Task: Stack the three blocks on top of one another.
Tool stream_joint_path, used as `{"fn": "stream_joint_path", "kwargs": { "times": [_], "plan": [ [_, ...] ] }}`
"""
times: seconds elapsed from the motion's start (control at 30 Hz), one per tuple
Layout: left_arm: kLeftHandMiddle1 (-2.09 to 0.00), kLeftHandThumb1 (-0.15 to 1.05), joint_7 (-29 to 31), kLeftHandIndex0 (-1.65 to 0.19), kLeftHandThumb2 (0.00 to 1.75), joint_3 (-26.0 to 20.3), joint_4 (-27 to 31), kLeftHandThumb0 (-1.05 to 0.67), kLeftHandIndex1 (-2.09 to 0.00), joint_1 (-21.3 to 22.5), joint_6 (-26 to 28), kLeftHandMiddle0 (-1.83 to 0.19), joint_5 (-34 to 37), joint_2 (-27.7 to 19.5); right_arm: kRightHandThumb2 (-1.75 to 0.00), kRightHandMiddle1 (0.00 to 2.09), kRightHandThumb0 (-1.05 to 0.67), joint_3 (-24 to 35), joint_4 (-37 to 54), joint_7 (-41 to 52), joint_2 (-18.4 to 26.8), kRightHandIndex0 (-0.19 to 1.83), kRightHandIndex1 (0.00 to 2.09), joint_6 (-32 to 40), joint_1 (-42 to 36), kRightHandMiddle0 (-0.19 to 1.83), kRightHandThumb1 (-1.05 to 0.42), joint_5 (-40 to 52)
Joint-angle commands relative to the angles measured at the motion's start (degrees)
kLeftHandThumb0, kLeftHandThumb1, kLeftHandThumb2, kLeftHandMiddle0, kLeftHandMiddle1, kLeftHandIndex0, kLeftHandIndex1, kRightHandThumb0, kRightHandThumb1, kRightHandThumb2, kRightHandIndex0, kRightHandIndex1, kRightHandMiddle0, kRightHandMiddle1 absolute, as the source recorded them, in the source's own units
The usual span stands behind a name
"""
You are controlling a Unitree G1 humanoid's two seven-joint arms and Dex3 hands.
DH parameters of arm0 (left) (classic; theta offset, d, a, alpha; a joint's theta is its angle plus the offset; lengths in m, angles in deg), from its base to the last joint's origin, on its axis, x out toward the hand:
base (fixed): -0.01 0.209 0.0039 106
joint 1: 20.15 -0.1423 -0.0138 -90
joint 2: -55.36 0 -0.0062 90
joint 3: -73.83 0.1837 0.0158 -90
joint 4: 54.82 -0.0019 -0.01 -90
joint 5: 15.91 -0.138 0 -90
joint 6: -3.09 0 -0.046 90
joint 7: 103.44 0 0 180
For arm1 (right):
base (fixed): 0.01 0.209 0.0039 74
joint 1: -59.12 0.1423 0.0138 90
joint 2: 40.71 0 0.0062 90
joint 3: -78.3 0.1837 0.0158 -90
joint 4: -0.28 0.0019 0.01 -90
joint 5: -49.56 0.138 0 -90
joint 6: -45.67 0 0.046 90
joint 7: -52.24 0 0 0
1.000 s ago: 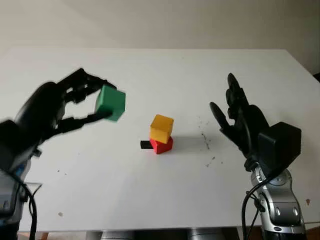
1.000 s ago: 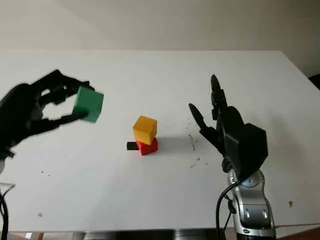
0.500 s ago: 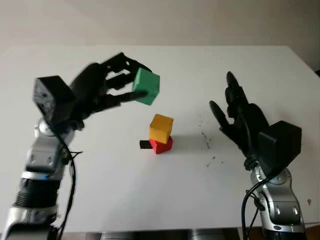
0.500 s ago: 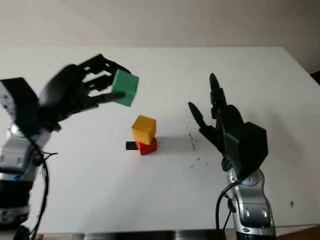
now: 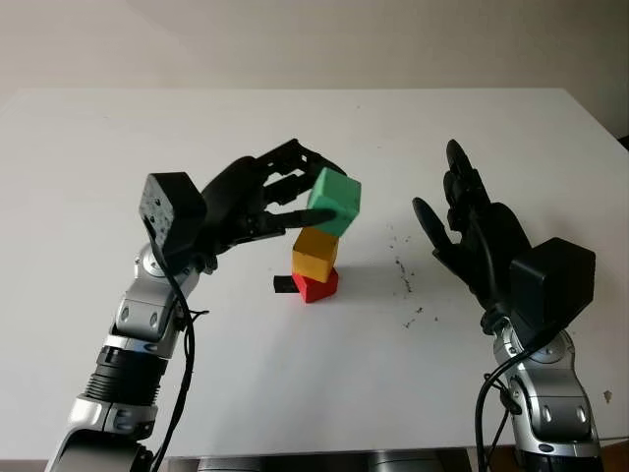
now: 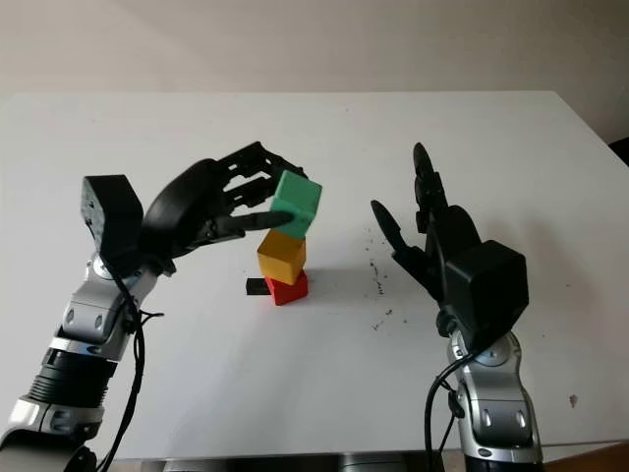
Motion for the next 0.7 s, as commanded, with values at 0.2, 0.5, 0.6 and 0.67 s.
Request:
{"fn": "stream_joint_path", "kwargs": {
  "times": [0.2,0.5,0.6,0.67],
  "plan": [
    [-0.02,1.05,0.1,-0.3,0.11,0.5,3.2,-0.49,-1.63,-2.1,3.2,-0.26,-0.4,-0.2,-0.33,0.06,-0.65,0.3,0.2,0.0,0.5,-0.07,0.06,-0.7,0.1,0.0,-1.05,-0.1],
    [-0.02,1.05,-0.7,-0.27,0.11,0.0,4.7,-0.47,-1.59,-3.7,2.3,-0.25,-2.7,-1.7,-0.34,0.05,-0.63,0.8,0.6,0.8,0.9,-0.1,0.05,-0.5,-0.3,-0.03,-1.05,0.8],
    [-0.01,1.05,-1.2,-0.26,0.11,-0.3,5.3,-0.48,-1.59,-3.9,2.8,-0.24,-3.0,-2.3,-0.34,0.05,-0.62,0.9,0.5,1.1,0.7,-0.1,0.05,-0.6,-0.2,-0.03,-1.05,1.2],
    [-0.01,1.05,-1.4,-0.27,0.11,-0.5,5.5,-0.48,-1.58,-4.0,3.0,-0.23,-3.0,-2.5,-0.34,0.05,-0.62,1.0,0.4,1.3,0.7,-0.1,0.05,-0.5,-0.1,-0.04,-1.05,1.5]
  ]
}}
